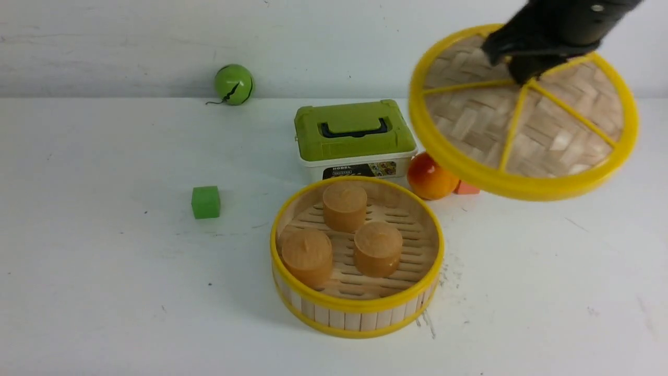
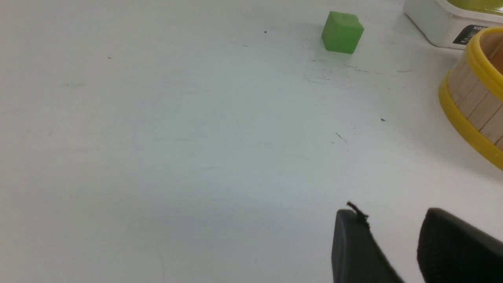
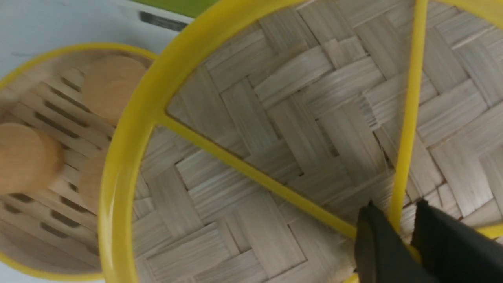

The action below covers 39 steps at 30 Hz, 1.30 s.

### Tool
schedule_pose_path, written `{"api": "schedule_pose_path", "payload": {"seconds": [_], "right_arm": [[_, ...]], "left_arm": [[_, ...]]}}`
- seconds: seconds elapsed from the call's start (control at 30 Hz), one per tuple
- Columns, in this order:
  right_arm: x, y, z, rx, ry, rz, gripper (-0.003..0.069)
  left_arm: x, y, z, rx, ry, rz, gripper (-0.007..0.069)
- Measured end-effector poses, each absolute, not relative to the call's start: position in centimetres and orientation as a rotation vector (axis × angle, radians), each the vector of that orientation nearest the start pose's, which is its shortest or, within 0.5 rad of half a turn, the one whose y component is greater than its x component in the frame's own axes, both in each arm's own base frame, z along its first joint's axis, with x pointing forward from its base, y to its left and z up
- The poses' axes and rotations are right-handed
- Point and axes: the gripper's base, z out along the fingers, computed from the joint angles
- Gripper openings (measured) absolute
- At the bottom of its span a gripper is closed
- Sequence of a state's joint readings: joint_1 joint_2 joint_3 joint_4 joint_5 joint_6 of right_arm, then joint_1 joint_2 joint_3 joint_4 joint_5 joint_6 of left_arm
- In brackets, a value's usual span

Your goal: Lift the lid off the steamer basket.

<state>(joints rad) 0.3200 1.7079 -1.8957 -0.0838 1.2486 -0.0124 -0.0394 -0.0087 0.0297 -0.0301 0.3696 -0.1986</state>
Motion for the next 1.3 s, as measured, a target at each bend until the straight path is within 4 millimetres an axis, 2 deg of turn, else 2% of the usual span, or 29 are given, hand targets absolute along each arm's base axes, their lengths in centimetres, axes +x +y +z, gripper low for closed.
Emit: {"api": "schedule_pose_path", "payload": {"seconds": [0.07, 0.1, 0.13, 0.17, 0.2, 0.27, 0.33, 0.4, 0.43, 0.53, 0.73, 0.9, 1.0, 1.03, 1.07, 1.17, 1.2, 1.23, 1.3], "right_arm": [[34.6, 8.9, 39.3, -0.368, 2.581, 0.0, 0.0104], [34.6, 8.9, 39.0, -0.37, 2.59, -0.001, 0.0104], [34.6, 7.5, 36.6, -0.327, 2.647, 0.0, 0.0104], [34.6, 7.4, 36.0, -0.326, 2.664, -0.002, 0.0104], [34.7, 6.9, 34.4, -0.308, 2.682, -0.001, 0.0104], [34.7, 6.5, 31.7, -0.293, 2.721, 0.009, 0.0104], [34.5, 6.4, 28.0, -0.282, 2.741, 0.023, 0.0104], [34.5, 6.4, 25.4, -0.272, 2.738, 0.033, 0.0104], [34.5, 6.4, 24.9, -0.263, 2.739, 0.035, 0.0104], [34.8, 6.4, 21.8, -0.239, 2.735, 0.042, 0.0104], [35.7, 6.6, 20.0, -0.208, 2.715, 0.052, 0.0111], [35.7, 6.6, 20.4, -0.205, 2.702, 0.055, 0.0191], [34.9, 6.5, 22.4, -0.201, 2.677, 0.06, 0.0262], [34.5, 6.4, 23.3, -0.2, 2.664, 0.062, 0.0274], [33.7, 6.2, 25.2, -0.196, 2.627, 0.067, 0.0281], [31.5, 5.8, 29.0, -0.188, 2.537, 0.078, 0.0274], [31.1, 5.7, 29.7, -0.187, 2.521, 0.08, 0.0267], [29.0, 5.4, 32.3, -0.174, 2.438, 0.101, 0.0244], [26.6, 5.0, 34.7, -0.168, 2.354, 0.111, 0.0206]], "left_arm": [[5.3, -0.3, 17.0, -0.168, 1.871, -0.193, 0.0239], [5.3, -0.3, 17.0, -0.168, 1.871, -0.193, 0.0239], [5.3, -0.3, 17.0, -0.168, 1.871, -0.193, 0.0239], [5.3, -0.3, 17.0, -0.168, 1.871, -0.193, 0.0239], [5.3, -0.3, 17.0, -0.168, 1.871, -0.193, 0.0239], [5.3, -0.3, 17.0, -0.168, 1.871, -0.193, 0.0239], [5.3, -0.3, 17.0, -0.168, 1.871, -0.193, 0.0239], [5.3, -0.3, 17.0, -0.168, 1.871, -0.193, 0.0239], [5.3, -0.3, 17.0, -0.168, 1.871, -0.193, 0.0239], [5.3, -0.3, 17.0, -0.168, 1.871, -0.193, 0.0239], [5.3, -0.3, 17.0, -0.168, 1.871, -0.193, 0.0239], [5.3, -0.3, 17.0, -0.168, 1.871, -0.193, 0.0239], [5.3, -0.3, 17.0, -0.168, 1.871, -0.193, 0.0239], [5.3, -0.3, 17.0, -0.168, 1.871, -0.193, 0.0239], [5.3, -0.3, 17.0, -0.168, 1.871, -0.193, 0.0239], [5.3, -0.3, 17.0, -0.168, 1.871, -0.193, 0.0239], [5.3, -0.3, 17.0, -0.168, 1.871, -0.193, 0.0239], [5.3, -0.3, 17.0, -0.168, 1.871, -0.193, 0.0239], [5.3, -0.3, 17.0, -0.168, 1.871, -0.193, 0.0239]]}}
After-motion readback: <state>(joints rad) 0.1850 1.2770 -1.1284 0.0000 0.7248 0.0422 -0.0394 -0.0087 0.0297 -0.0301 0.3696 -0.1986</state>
